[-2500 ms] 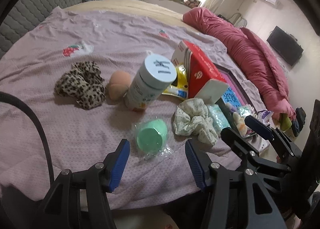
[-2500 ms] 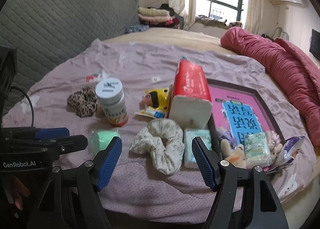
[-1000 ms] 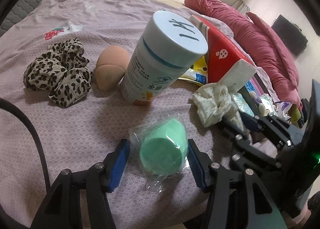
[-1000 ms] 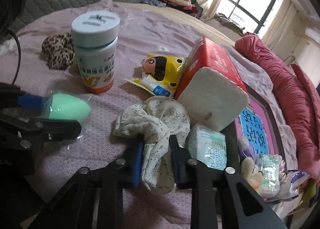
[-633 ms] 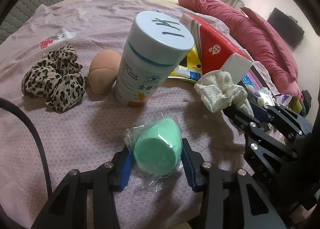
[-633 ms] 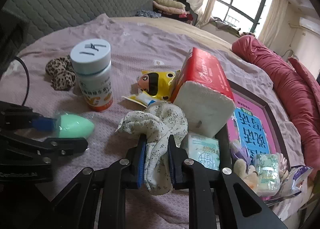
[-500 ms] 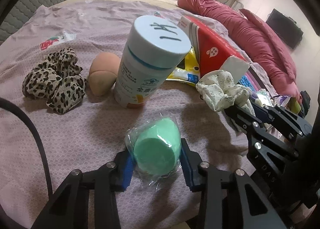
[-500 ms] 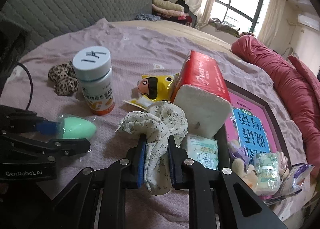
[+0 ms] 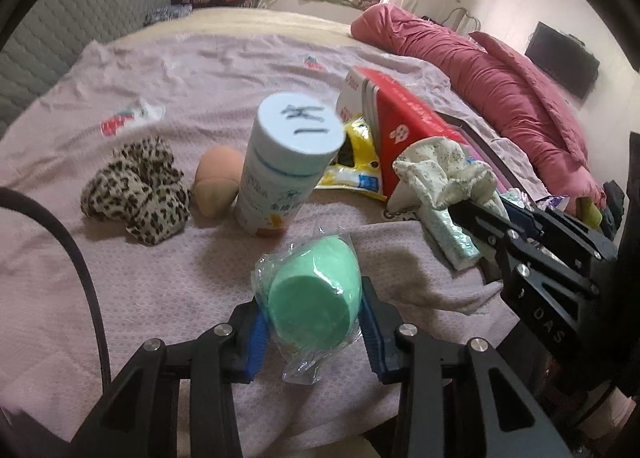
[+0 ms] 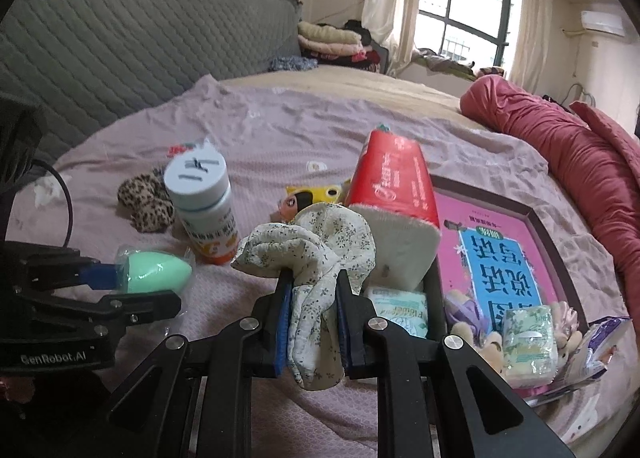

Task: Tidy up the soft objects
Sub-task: 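Lift and carry the scrunchie and green sponge toward the pink book with both tools, then lower the floral scrunchie and green sponge onto the book and open both tools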

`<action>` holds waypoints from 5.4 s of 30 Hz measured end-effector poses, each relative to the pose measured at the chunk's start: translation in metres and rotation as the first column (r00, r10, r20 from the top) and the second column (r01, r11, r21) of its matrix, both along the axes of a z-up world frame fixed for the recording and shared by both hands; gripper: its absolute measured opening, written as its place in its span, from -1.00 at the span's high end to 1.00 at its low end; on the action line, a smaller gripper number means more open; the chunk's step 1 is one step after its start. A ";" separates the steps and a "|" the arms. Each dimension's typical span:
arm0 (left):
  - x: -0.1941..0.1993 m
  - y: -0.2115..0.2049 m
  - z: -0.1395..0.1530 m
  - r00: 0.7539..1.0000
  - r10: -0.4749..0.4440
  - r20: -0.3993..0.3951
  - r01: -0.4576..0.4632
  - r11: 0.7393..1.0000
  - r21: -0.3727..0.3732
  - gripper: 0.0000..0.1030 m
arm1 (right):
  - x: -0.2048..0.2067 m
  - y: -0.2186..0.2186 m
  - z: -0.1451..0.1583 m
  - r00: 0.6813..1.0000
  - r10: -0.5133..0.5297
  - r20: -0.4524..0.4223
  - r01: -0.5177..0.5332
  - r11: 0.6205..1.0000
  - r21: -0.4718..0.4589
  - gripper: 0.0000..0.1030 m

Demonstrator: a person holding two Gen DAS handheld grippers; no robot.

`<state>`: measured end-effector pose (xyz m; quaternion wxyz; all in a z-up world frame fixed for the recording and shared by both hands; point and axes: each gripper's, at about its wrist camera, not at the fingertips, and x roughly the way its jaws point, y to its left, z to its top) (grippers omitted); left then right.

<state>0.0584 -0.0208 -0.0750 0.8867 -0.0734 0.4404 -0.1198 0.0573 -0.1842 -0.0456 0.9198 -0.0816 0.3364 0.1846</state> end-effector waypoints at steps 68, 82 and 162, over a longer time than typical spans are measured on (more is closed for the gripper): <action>0.029 -0.202 0.063 0.966 -0.244 0.089 0.229 0.962 0.152 0.21 | -0.010 -0.210 0.037 0.858 -0.514 0.008 0.474 0.796 0.376 0.62; 0.069 -0.233 0.035 0.963 -0.268 0.028 0.260 0.953 0.157 0.21 | -0.002 -0.213 0.031 0.849 -0.528 -0.010 0.500 0.797 0.339 0.60; 0.094 -0.237 0.001 0.965 -0.261 -0.036 0.263 0.962 0.072 0.01 | 0.025 -0.237 -0.005 0.810 -0.546 -0.216 0.586 0.732 0.348 -0.29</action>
